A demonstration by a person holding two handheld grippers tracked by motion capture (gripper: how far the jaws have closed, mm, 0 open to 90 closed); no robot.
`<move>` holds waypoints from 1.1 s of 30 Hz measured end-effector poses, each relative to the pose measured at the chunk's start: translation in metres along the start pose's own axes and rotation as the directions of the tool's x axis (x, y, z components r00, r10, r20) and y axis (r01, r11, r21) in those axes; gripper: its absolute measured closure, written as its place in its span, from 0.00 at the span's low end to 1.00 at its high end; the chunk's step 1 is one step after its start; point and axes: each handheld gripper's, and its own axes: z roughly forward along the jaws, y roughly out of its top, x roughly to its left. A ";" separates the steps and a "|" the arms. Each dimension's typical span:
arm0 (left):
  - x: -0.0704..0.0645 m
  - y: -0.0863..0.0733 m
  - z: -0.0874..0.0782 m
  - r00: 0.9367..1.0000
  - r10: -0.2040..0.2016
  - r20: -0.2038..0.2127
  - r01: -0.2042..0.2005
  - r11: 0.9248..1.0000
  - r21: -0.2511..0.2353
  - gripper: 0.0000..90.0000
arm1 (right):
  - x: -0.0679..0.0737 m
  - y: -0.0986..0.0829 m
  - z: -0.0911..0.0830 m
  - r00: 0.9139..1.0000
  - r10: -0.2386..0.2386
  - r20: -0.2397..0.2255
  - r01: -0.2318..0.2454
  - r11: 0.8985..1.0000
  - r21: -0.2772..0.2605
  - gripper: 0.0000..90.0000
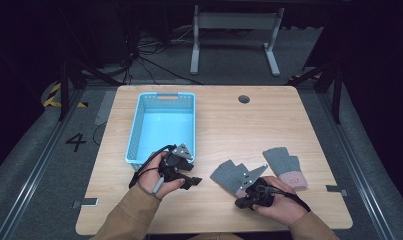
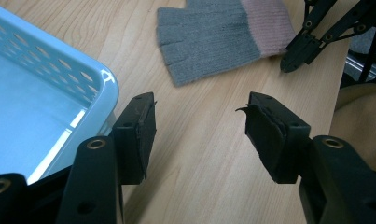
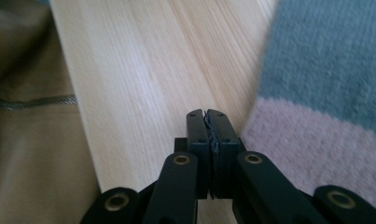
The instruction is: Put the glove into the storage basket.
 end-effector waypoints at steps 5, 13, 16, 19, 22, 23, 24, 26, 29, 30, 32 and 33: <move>0.000 0.000 -0.001 1.000 0.000 -0.001 0.000 1.000 -0.004 0.49 | -0.005 -0.004 -0.004 1.000 0.009 0.021 -0.009 1.000 0.007 1.00; -0.001 -0.001 -0.002 1.000 -0.003 0.000 0.003 1.000 -0.004 0.49 | -0.022 -0.017 -0.016 0.995 0.068 0.078 -0.068 0.998 0.002 1.00; -0.001 -0.001 -0.001 1.000 0.000 0.000 0.000 1.000 -0.001 0.49 | -0.030 -0.021 -0.020 0.991 0.083 0.101 -0.083 0.997 -0.003 1.00; -0.001 -0.001 -0.001 1.000 -0.001 0.000 0.001 1.000 -0.002 0.49 | -0.036 -0.024 -0.024 0.987 0.103 0.124 -0.102 0.995 -0.017 1.00; -0.001 -0.001 -0.002 1.000 -0.002 -0.001 0.002 1.000 -0.003 0.49 | -0.040 -0.026 -0.027 0.982 0.115 0.147 -0.113 0.993 -0.020 1.00; -0.001 -0.001 -0.002 1.000 0.000 0.000 0.000 1.000 -0.002 0.49 | -0.041 -0.026 -0.028 0.982 0.118 0.148 -0.116 0.993 -0.022 1.00; -0.001 -0.001 -0.002 1.000 0.000 0.000 0.000 1.000 -0.003 0.49 | -0.043 -0.027 -0.029 0.980 0.118 0.160 -0.116 0.993 -0.023 1.00; -0.001 -0.001 -0.003 1.000 0.000 0.000 0.000 1.000 -0.003 0.49 | -0.046 -0.027 -0.030 0.974 0.127 0.189 -0.123 0.992 -0.031 1.00; -0.001 -0.001 -0.003 1.000 0.000 -0.001 0.000 1.000 -0.004 0.49 | -0.050 -0.029 -0.032 0.966 0.134 0.221 -0.128 0.991 -0.038 1.00; -0.001 -0.001 -0.003 1.000 0.000 -0.002 0.000 1.000 -0.006 0.49 | -0.050 -0.029 -0.032 0.966 0.134 0.221 -0.128 0.991 -0.038 1.00; -0.001 -0.001 -0.003 1.000 -0.002 -0.001 0.002 1.000 -0.007 0.49 | -0.053 -0.030 -0.033 0.961 0.140 0.239 -0.134 0.990 -0.045 1.00; -0.001 -0.001 -0.003 1.000 -0.002 -0.002 0.002 1.000 -0.006 0.49 | -0.055 -0.031 -0.033 0.958 0.150 0.245 -0.142 0.989 -0.052 1.00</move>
